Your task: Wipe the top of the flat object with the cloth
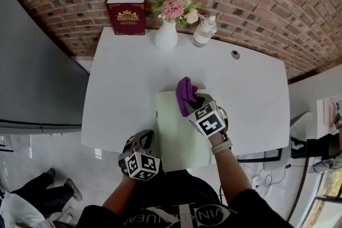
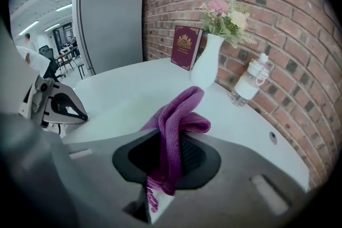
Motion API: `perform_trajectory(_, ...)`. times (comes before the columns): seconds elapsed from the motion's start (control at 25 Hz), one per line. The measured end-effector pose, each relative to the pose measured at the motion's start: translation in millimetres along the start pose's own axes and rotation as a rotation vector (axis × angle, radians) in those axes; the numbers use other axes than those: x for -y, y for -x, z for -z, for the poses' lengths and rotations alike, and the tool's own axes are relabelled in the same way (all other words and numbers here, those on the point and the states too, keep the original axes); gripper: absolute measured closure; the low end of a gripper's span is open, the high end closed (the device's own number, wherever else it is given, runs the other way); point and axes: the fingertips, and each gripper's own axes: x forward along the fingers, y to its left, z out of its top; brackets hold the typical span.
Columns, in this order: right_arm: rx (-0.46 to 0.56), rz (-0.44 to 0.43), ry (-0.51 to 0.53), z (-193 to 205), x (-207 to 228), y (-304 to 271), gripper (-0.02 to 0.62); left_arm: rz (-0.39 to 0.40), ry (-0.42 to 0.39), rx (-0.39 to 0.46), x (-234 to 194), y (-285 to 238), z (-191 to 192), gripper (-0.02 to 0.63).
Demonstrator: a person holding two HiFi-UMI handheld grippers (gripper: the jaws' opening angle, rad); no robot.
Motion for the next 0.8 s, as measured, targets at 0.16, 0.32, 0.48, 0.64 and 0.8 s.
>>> perform_trajectory(0.16, 0.025, -0.003, -0.055, 7, 12, 4, 0.528, -0.105, 0.122, 0.089, -27, 18, -5, 0.595)
perform_trajectory(0.32, 0.038, 0.001, -0.058, 13, 15, 4, 0.528, -0.041, 0.114, 0.184, -16, 16, -39, 0.594)
perform_trajectory(0.48, 0.057, -0.01, -0.065, 12, 15, 3, 0.528, 0.03, 0.092, 0.208, -2, 5, -63, 0.594)
perform_trajectory(0.64, 0.065, -0.011, -0.052, 12, 13, 3, 0.528, 0.054, -0.02, 0.115, 18, -9, -60, 0.594)
perform_trajectory(0.8, 0.072, -0.021, -0.059, 12, 15, 5, 0.528, 0.014, -0.055, 0.038, 16, -12, -59, 0.595)
